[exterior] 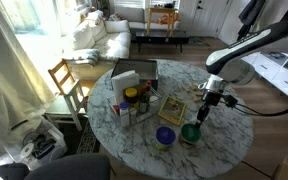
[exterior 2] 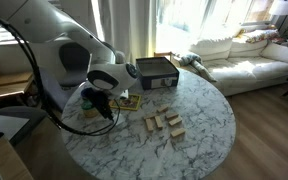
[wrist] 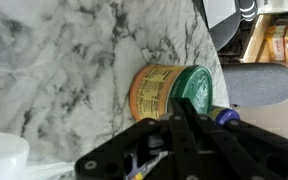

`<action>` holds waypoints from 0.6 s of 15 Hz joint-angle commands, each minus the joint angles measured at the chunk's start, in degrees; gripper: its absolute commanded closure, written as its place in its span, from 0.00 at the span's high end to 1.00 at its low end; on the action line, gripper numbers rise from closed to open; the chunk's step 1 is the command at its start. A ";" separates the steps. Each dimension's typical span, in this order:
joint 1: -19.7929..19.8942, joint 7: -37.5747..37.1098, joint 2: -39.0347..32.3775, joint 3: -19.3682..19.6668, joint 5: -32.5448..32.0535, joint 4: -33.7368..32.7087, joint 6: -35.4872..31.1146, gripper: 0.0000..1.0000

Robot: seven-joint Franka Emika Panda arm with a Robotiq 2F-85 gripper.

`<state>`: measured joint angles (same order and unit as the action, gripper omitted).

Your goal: Swap the lids on the can

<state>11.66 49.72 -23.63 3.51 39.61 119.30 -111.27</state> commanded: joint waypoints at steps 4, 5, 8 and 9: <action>-0.02 -1.47 0.17 -0.01 -1.66 0.44 -2.51 0.56; 0.00 -1.58 0.23 0.00 -1.83 0.45 -2.82 0.62; 0.07 -1.94 0.79 0.01 -2.11 0.57 -3.85 0.87; 0.16 -1.97 1.26 -0.04 -1.91 0.65 -4.02 0.93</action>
<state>11.69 49.05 -23.59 3.55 38.94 119.24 -113.66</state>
